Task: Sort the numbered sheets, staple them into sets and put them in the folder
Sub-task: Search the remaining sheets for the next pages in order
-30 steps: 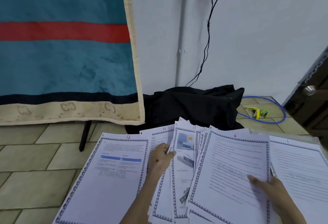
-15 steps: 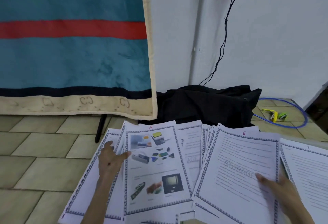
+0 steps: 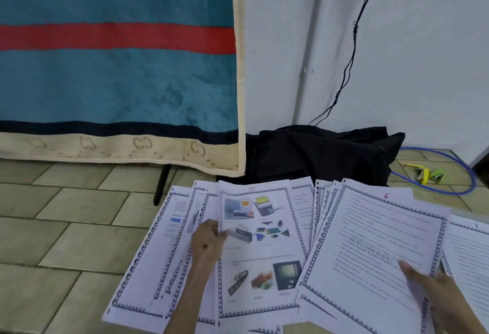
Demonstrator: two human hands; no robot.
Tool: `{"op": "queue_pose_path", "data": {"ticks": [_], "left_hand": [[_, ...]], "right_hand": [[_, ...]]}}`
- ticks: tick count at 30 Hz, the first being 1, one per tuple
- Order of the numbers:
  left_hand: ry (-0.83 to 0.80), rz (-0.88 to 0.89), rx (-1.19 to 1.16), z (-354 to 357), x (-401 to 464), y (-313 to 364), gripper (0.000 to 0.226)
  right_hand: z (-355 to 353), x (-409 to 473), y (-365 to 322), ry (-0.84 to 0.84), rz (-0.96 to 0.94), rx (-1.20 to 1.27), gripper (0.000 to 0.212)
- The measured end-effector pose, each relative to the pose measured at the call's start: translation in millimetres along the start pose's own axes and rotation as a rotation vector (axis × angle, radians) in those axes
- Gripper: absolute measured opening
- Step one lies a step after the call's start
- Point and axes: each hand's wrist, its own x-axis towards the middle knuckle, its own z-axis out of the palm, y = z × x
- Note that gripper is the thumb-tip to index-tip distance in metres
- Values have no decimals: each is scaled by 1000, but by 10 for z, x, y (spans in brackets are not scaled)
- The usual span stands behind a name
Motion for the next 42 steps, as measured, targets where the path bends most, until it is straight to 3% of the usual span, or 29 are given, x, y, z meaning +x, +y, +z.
{"op": "queue_pose_path", "data": {"ticks": [2,6,8,10,13,15,17,19,20,22,25,27,32,38,42], "left_hand": [[-39,45,-87,62,-42,93,14],[-155,56,-225,258,-67,240,30],[-212,42,-241,391,-72,298,33],[-270,41,-269,540,-86,352,33],[-343,33,-265,723,-126,426,37],[-384,54,-251,732,-126,451,34],[-322,106,-242,605,-64,418,41],[-71,143,-60,363,72,298,48],[60,118,115,230,156,203,54],[173,-23,410,-12,264,65,71],[128,-146,376,-162,360,-19,82],[128,-141,265,-201,415,-34,75],[267,-8,78,-377,430,-32,25],[192,149,58,-937,172,358,17],[183,384,-45,-1426,-297,785,5]], "right_hand": [[-42,-31,-36,-18,47,70,118],[128,-329,-310,45,154,106,77],[-15,-72,-131,53,244,97,91],[-62,-32,-144,36,221,174,106],[344,-444,-562,-16,157,101,54],[532,-574,-603,-56,65,90,48],[496,-489,-489,-55,-23,-61,66],[381,-246,-238,-30,-52,-198,94],[317,-142,-132,-12,-59,-220,97],[401,-225,-228,3,-59,-251,91],[532,-376,-396,-4,-39,-250,45],[525,-329,-383,29,-49,-316,32],[550,-314,-384,83,-115,-483,20],[606,-315,-383,105,-177,-592,22],[618,-346,-405,101,-196,-591,10]]}}
